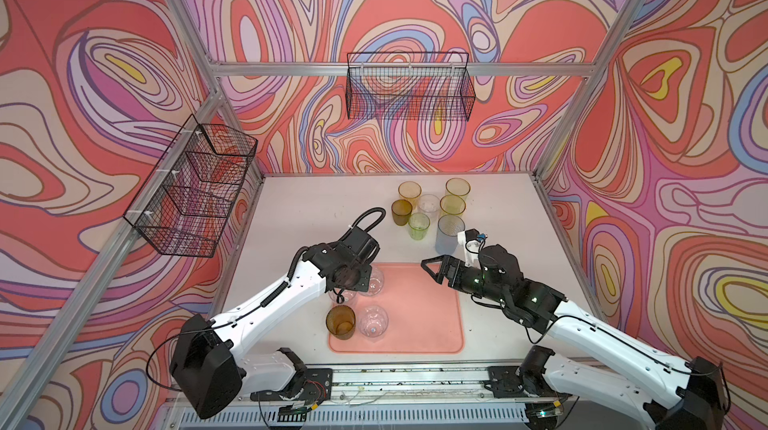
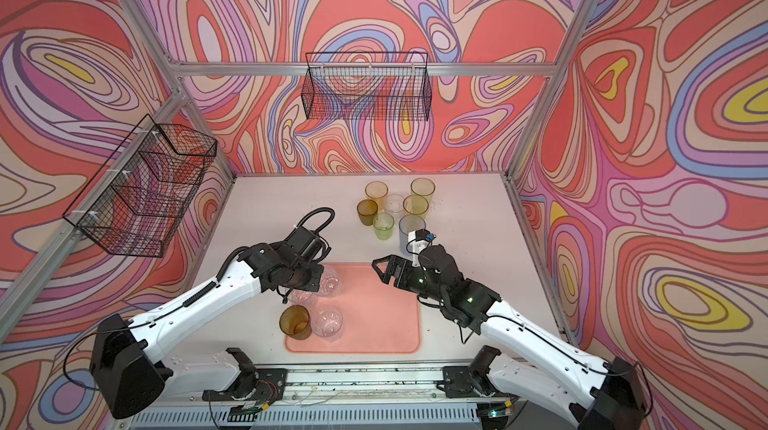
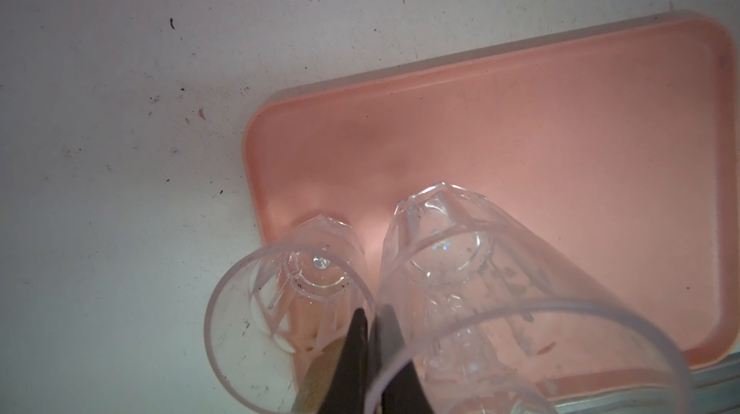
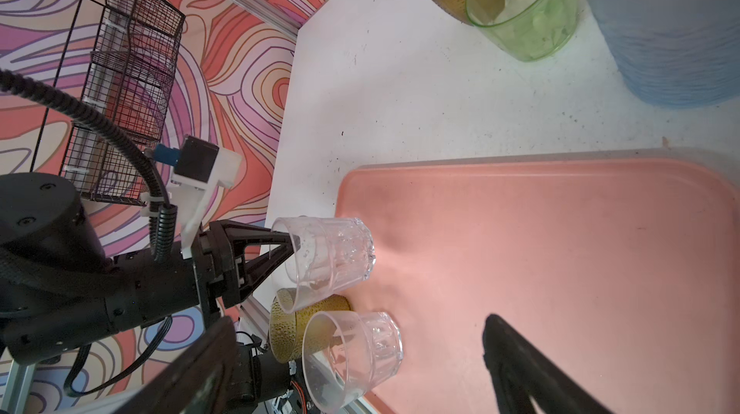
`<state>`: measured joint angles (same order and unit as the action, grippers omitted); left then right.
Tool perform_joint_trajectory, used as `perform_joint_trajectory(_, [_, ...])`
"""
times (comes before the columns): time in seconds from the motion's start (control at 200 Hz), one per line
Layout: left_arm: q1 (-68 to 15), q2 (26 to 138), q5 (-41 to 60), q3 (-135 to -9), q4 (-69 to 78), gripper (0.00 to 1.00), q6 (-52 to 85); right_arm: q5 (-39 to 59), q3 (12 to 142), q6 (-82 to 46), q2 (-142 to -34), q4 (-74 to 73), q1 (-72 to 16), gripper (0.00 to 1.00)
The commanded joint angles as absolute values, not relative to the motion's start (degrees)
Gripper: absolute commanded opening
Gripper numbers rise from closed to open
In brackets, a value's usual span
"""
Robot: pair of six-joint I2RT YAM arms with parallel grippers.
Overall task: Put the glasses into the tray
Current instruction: 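Lower the clear glass onto the tray beside the other clear glasses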
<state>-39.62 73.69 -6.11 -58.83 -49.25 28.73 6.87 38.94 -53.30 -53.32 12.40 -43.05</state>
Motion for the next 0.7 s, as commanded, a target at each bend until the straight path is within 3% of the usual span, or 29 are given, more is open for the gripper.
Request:
perform_joint_trajectory(0.0, [-40.06,74.18,-7.29,-58.10,-48.25,0.00,28.70,6.39,37.81,-53.61,-53.57,12.39,-42.72,0.98])
perform_joint_trajectory(0.696, [-40.61,77.96,-6.76,-57.48,-46.52,0.00,28.48,5.63,37.44,-53.70,-53.33,12.92,-42.78,0.98])
